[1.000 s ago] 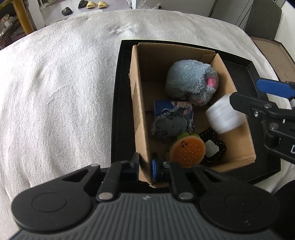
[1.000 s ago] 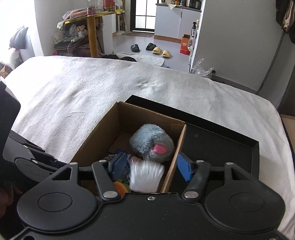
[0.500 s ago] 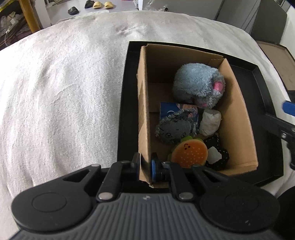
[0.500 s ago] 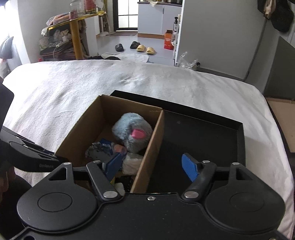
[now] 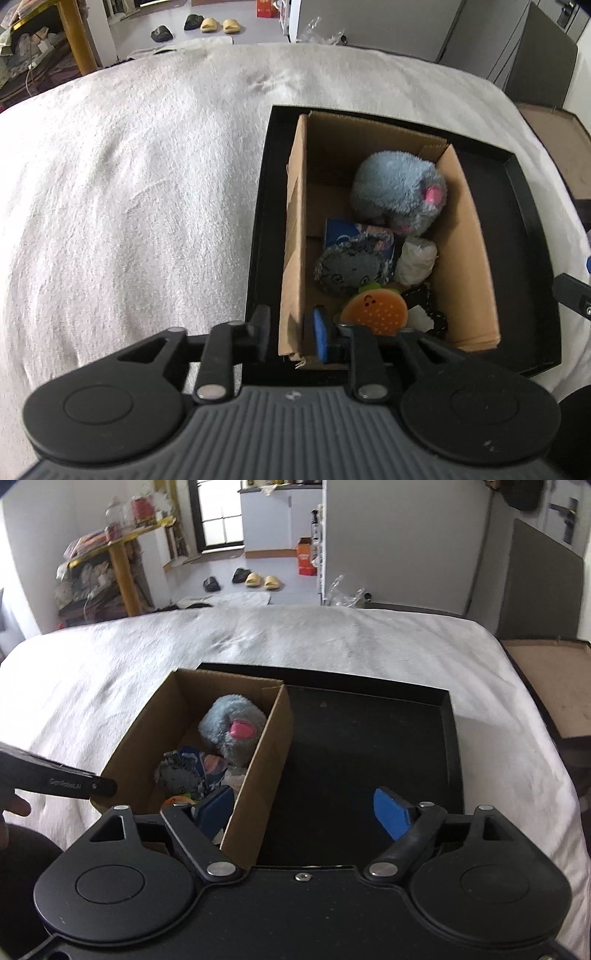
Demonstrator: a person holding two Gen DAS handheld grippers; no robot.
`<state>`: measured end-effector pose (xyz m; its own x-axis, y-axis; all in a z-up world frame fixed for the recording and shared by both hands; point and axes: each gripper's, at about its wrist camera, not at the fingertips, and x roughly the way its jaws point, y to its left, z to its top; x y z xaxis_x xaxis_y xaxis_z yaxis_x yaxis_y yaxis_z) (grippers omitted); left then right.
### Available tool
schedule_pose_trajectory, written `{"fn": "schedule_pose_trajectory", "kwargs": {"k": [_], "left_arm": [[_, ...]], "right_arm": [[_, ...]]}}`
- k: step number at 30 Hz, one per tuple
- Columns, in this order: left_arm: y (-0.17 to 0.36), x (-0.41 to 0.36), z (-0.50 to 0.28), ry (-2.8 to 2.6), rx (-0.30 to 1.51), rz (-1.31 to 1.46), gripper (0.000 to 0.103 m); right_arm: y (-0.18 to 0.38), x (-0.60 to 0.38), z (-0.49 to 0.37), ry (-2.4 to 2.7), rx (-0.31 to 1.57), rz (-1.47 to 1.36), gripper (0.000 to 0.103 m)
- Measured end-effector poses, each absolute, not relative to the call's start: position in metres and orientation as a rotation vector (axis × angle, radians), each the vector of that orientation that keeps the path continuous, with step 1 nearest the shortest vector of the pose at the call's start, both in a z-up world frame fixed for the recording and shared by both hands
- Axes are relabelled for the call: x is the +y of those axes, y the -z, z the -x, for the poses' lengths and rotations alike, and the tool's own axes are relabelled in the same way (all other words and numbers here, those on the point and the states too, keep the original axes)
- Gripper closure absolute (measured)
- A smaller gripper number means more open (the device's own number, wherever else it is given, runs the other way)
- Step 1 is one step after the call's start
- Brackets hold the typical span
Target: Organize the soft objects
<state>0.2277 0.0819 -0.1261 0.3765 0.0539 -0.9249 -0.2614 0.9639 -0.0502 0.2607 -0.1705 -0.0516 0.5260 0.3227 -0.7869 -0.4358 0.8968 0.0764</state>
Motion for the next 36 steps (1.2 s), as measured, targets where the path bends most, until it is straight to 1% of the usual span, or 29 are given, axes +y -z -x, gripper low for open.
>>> {"fn": "schedule_pose_trajectory", "kwargs": {"k": [1, 3, 6, 8, 9, 10, 13, 15, 17, 23, 28, 36], "left_arm": [[0.123, 0.082, -0.226, -0.213, 1.164, 0.197, 0.066], [0.117, 0.081, -0.224, -0.230, 1.152, 0.181, 0.060], [0.105, 0.080, -0.218, -0.236, 1.132, 0.178, 0.053], [0.096, 0.078, -0.214, -0.232, 1.123, 0.188, 0.044], [0.092, 0.077, -0.212, -0.229, 1.119, 0.187, 0.036], [0.088, 0.074, -0.210, -0.225, 1.114, 0.181, 0.031], [0.075, 0.066, -0.202, -0.209, 1.087, 0.173, 0.025], [0.068, 0.062, -0.199, -0.197, 1.079, 0.176, 0.023], [0.061, 0.057, -0.195, -0.183, 1.069, 0.177, 0.021], [0.046, 0.048, -0.185, -0.160, 1.043, 0.180, 0.015], [0.035, 0.046, -0.180, -0.165, 1.021, 0.175, 0.010], [0.011, 0.033, -0.169, -0.128, 0.964, 0.148, 0.006]], "right_arm": [[0.051, -0.174, -0.260, -0.448, 0.911, 0.119, 0.020], [0.050, -0.181, -0.259, -0.441, 0.912, 0.086, 0.020], [0.047, -0.189, -0.256, -0.440, 0.909, 0.061, 0.018], [0.044, -0.194, -0.253, -0.438, 0.902, 0.048, 0.014], [0.042, -0.198, -0.252, -0.435, 0.897, 0.037, 0.013], [0.041, -0.201, -0.251, -0.432, 0.896, 0.028, 0.012], [0.037, -0.210, -0.250, -0.418, 0.901, -0.003, 0.009], [0.035, -0.213, -0.248, -0.410, 0.902, -0.009, 0.007], [0.033, -0.216, -0.246, -0.405, 0.900, -0.013, 0.003], [0.027, -0.226, -0.239, -0.393, 0.902, -0.049, 0.000], [0.020, -0.233, -0.233, -0.368, 0.908, -0.078, 0.000], [0.009, -0.244, -0.220, -0.333, 0.903, -0.129, 0.000]]}}
